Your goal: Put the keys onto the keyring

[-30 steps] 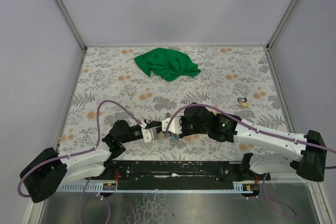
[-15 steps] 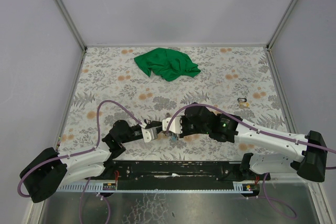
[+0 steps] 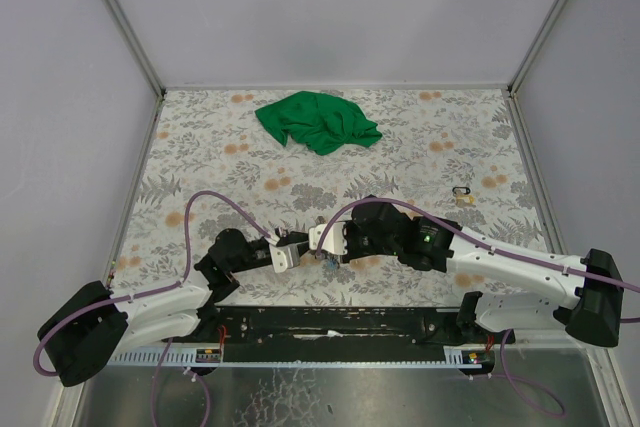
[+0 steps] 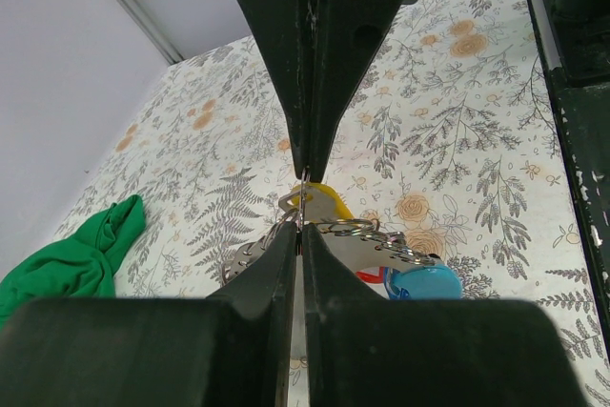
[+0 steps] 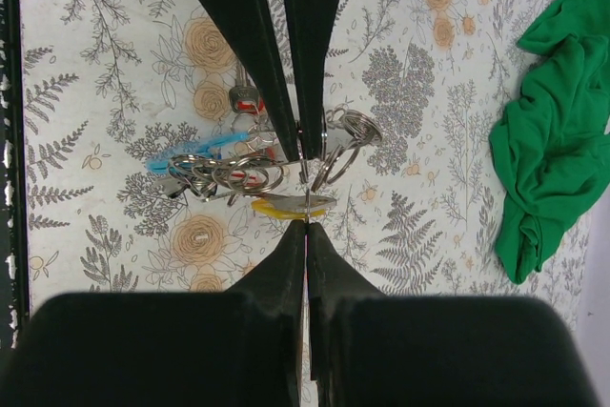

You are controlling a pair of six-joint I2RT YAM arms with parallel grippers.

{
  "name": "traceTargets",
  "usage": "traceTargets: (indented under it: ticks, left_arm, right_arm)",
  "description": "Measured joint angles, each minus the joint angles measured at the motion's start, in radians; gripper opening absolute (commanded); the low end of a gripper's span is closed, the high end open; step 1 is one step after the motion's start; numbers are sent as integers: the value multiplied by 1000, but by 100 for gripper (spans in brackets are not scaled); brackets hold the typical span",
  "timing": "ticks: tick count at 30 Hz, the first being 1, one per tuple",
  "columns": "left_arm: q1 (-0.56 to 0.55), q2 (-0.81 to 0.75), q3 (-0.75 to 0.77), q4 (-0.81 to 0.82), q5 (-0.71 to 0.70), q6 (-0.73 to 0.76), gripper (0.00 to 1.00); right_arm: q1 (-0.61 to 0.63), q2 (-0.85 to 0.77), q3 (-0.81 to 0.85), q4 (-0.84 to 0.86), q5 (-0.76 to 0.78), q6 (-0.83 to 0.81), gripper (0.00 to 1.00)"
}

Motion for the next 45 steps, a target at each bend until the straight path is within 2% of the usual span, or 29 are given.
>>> traceTargets:
  ticks: [45]
  left_arm:
    - [0, 0, 0, -4, 26, 0, 0]
  right_arm:
    - [12, 0, 0, 1, -40, -23, 0]
